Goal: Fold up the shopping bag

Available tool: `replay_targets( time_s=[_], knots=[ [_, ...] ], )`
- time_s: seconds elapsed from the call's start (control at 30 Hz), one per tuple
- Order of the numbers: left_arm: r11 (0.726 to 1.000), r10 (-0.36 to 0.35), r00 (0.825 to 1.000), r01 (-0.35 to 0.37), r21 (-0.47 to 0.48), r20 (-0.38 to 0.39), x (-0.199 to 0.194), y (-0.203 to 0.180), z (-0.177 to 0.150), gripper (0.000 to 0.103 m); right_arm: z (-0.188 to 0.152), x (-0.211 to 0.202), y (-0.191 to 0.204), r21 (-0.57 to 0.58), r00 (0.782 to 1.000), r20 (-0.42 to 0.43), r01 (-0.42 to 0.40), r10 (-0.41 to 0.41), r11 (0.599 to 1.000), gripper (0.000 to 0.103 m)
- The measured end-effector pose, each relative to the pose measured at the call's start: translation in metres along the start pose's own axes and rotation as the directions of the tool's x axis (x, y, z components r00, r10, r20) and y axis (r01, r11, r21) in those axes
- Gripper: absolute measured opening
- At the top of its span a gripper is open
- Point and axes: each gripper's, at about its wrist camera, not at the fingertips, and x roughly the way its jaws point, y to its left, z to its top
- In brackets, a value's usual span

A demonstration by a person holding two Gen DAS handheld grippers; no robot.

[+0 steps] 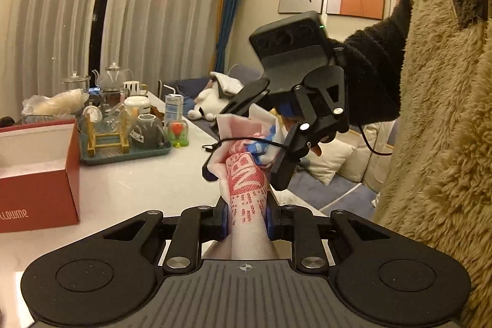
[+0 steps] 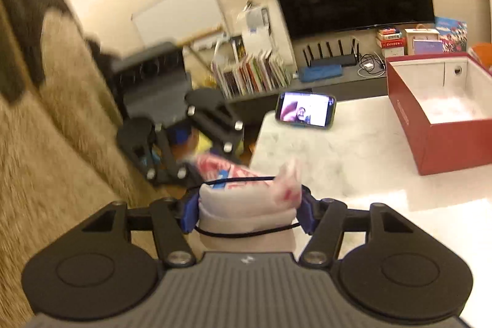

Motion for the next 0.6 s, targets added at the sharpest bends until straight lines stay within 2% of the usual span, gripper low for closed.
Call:
replay_targets(
  time_s=[0.1, 0.17, 0.2, 0.3, 0.33, 0.43, 0.6],
  knots=[
    [0.999, -0.042, 0.999, 0.042, -0.004, 0.035, -0.013, -0.002, -0.003, 0.022, 0.001, -0.001, -0.018, 0.137, 0.992, -0.017, -0.123, 0.127, 0.983, 0.062],
    [0.997, -0.058, 0.996, 0.060, -0.038, 0.061, -0.014, 0.001, -0.004, 0.022, -0.003, 0.012, -0.038, 0.311, 0.973, 0.026, -0.224, 0.227, 0.923, 0.064],
    [0.997, -0.052, 0.997, 0.055, -0.054, 0.065, -0.013, 0.004, -0.005, 0.022, -0.004, 0.017, -0.043, 0.351, 0.969, 0.049, -0.244, 0.242, 0.904, 0.064],
    [0.997, -0.076, 0.996, 0.078, -0.026, 0.053, -0.013, 0.011, -0.004, 0.022, 0.002, 0.025, -0.036, 0.270, 0.981, 0.032, -0.193, 0.191, 0.943, 0.065],
    [0.994, -0.108, 0.993, 0.109, -0.023, 0.046, -0.013, 0.013, -0.002, 0.022, 0.004, 0.026, -0.033, 0.244, 0.983, 0.011, -0.182, 0.185, 0.953, 0.066],
    [0.985, -0.172, 0.984, 0.173, -0.028, 0.045, -0.012, 0.017, 0.002, 0.022, 0.011, 0.034, -0.019, 0.160, 0.974, -0.063, -0.206, 0.219, 0.965, 0.067],
    [0.976, -0.211, 0.975, 0.214, -0.030, 0.066, -0.017, 0.017, 0.013, 0.022, 0.011, 0.032, -0.005, 0.118, 0.970, 0.013, -0.244, 0.244, 0.963, 0.068]
  ],
)
